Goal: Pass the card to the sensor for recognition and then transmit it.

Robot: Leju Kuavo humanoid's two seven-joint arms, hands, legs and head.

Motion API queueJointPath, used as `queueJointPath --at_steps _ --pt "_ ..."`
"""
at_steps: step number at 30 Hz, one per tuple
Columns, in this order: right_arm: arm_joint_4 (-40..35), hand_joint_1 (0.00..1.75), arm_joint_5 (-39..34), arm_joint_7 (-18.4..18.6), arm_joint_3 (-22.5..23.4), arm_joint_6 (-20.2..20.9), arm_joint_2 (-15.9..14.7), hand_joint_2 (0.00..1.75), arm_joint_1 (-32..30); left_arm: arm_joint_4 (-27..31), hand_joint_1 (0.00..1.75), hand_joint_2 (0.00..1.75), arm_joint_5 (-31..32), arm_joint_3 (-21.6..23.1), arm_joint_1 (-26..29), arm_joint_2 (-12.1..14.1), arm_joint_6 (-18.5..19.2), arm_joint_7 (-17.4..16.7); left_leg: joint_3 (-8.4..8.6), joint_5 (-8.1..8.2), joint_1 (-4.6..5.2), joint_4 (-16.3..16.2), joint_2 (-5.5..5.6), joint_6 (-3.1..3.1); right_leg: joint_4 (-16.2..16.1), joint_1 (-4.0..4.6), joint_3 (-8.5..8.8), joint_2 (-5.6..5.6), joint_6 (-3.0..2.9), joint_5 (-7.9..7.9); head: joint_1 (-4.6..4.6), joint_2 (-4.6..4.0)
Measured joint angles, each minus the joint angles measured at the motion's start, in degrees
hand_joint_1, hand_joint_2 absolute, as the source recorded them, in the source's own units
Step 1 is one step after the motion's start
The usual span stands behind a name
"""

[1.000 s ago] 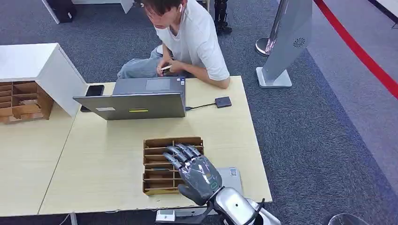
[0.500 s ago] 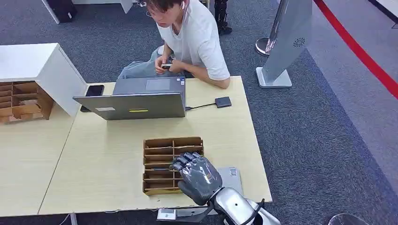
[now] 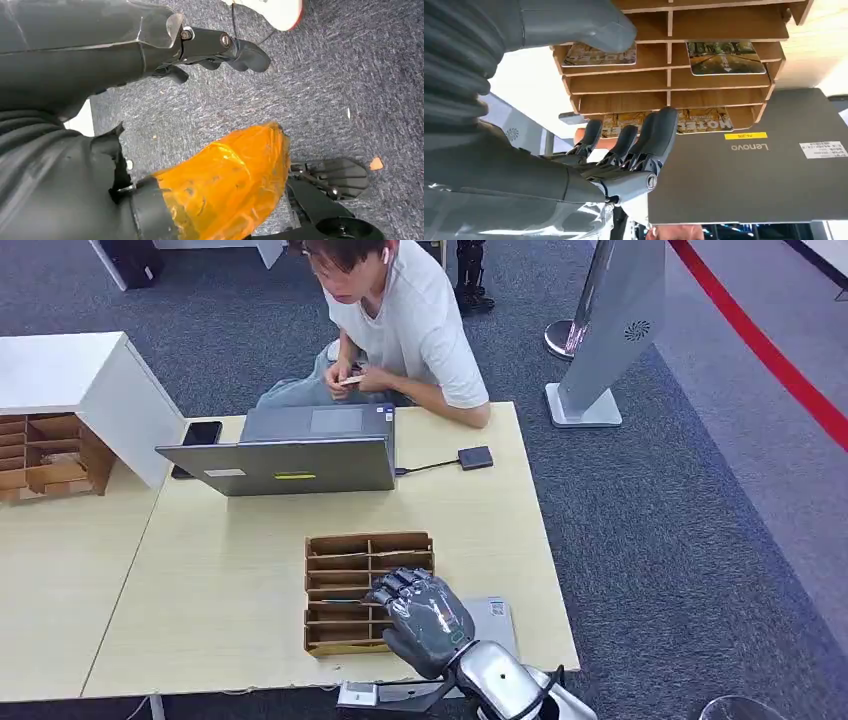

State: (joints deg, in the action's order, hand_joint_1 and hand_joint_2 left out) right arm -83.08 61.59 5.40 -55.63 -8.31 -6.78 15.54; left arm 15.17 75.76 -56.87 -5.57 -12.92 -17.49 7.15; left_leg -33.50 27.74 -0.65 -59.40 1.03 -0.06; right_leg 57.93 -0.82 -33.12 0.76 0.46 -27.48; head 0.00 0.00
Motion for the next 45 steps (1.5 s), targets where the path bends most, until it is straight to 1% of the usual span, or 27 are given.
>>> queueJointPath --at_steps 9,17,20,21,23,27,31,37,40,45 --pt "0.6 0.73 -0.1 0.2 0.1 -0.1 0.0 1.75 -0.2 -0.1 0.00 0.00 -0.2 0.0 0.0 0.0 0.0 -0.1 0.00 0.00 0.00 0.0 0.00 0.00 0.0 0.00 0.00 0.00 0.00 0.00 0.02 0.00" --pt "1.9 0.68 0.0 0.9 0.3 -0.1 0.1 1.75 -0.6 -0.3 0.00 0.00 -0.2 0.2 0.0 0.1 0.0 -0.3 0.00 0.00 0.00 0.0 0.00 0.00 0.0 0.00 0.00 0.00 0.00 0.00 0.02 0.00" --pt "2.6 0.70 0.0 1.0 0.3 -0.1 0.4 1.75 -0.6 -0.3 0.00 0.00 -0.2 0.5 0.0 0.1 0.0 -0.3 0.00 0.00 0.00 0.0 0.00 0.00 0.0 0.00 0.00 0.00 0.00 0.00 0.00 0.00" --pt "2.9 0.66 0.0 1.1 0.4 -0.1 0.5 1.75 -0.6 -0.3 0.00 0.00 -0.2 0.5 0.0 0.1 0.0 -0.3 0.00 0.00 0.00 0.0 0.00 0.00 0.0 0.00 0.00 0.00 0.00 0.00 0.00 0.00" --pt "3.4 0.66 0.0 1.2 0.5 -0.1 0.8 1.75 -0.6 -0.3 0.00 0.00 -0.2 0.7 0.0 0.1 0.0 -0.3 0.00 0.00 0.00 0.0 0.00 0.00 0.0 0.00 0.00 0.00 0.00 0.00 0.02 0.00" --pt "4.5 0.68 -0.2 1.4 0.9 -0.1 1.1 1.75 -0.5 -0.3 0.00 0.00 -0.2 1.2 -0.1 0.1 0.0 -0.5 0.00 0.00 0.00 0.0 0.00 0.00 0.0 0.00 0.00 0.00 0.00 0.00 0.00 0.00" --pt "5.5 0.72 -0.4 2.2 1.5 0.0 1.7 1.75 -0.5 -0.3 0.00 0.00 -0.2 1.5 -0.4 0.1 0.0 -1.5 0.00 0.00 0.00 0.0 0.00 0.00 0.0 0.00 0.00 0.00 0.00 0.00 0.02 0.00" --pt "6.6 0.75 -0.5 2.4 2.1 0.0 2.4 1.75 -0.5 -0.3 0.00 0.00 -0.3 1.7 -0.6 0.1 0.1 -1.5 0.00 0.00 0.00 0.0 0.00 0.00 0.0 0.00 0.00 0.00 0.00 0.00 0.00 0.00" --pt "7.0 0.73 -0.5 2.9 2.5 -0.1 2.6 1.75 -0.5 -0.3 0.00 0.00 -0.3 1.9 -0.6 0.1 0.1 -1.5 0.00 0.00 0.00 0.0 0.00 0.00 0.0 0.00 0.00 0.00 0.00 0.00 0.02 0.00" --pt "7.8 0.79 -0.4 3.4 3.2 -0.3 3.1 1.75 -0.5 -0.3 0.00 0.00 -0.4 2.3 -0.6 0.1 0.2 -1.6 0.00 0.00 0.00 0.0 0.00 0.00 0.0 0.00 0.00 0.00 0.00 0.00 0.02 0.00"
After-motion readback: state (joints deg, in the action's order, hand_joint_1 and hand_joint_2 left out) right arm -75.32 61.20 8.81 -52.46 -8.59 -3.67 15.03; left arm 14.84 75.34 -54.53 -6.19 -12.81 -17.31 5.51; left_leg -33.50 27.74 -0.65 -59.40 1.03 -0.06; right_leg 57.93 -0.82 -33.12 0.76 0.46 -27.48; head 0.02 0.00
